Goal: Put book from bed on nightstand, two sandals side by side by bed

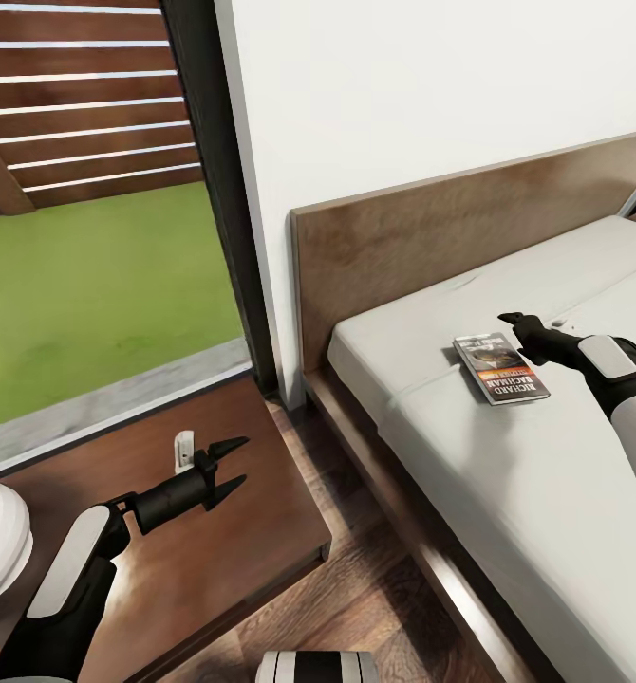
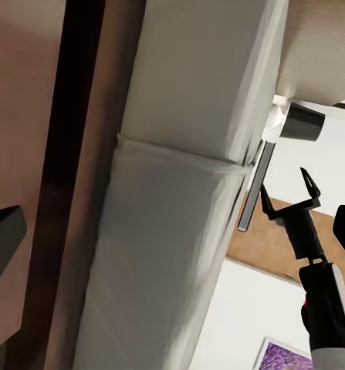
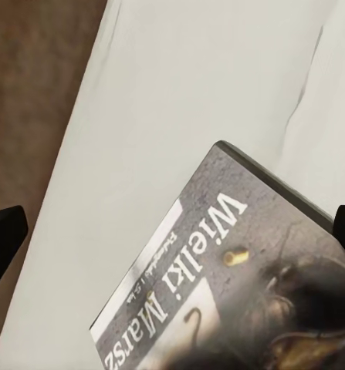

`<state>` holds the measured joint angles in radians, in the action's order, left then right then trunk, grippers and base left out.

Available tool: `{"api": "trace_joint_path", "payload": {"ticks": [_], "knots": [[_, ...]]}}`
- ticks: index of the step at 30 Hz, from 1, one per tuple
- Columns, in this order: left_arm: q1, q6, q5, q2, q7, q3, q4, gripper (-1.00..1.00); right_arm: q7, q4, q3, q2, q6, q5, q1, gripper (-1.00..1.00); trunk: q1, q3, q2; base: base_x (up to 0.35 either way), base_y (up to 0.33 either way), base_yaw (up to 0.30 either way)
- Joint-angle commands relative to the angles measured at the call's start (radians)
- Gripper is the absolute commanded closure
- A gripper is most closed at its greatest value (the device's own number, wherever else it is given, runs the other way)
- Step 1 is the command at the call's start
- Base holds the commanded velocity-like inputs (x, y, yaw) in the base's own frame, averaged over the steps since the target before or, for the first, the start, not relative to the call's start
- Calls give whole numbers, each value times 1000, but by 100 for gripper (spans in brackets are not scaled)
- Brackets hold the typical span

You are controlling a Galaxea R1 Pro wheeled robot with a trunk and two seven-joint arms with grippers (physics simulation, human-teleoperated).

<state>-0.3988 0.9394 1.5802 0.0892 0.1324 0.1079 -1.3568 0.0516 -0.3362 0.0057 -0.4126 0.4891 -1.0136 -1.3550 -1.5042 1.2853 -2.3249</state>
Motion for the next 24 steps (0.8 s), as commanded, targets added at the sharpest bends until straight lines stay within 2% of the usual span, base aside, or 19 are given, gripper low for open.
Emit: {"api": "trace_joint_path", "payload": {"ticks": [1, 24], "knots": [[-1, 4, 11, 0, 10, 1, 0, -100, 1, 5, 5, 0, 3, 6, 0, -100, 0, 1, 0, 0, 0, 0], [-1, 4, 11, 0, 10, 1, -1, -100, -4, 10, 3, -2, 2, 7, 0, -100, 0, 1, 0, 0, 0, 0]]}}
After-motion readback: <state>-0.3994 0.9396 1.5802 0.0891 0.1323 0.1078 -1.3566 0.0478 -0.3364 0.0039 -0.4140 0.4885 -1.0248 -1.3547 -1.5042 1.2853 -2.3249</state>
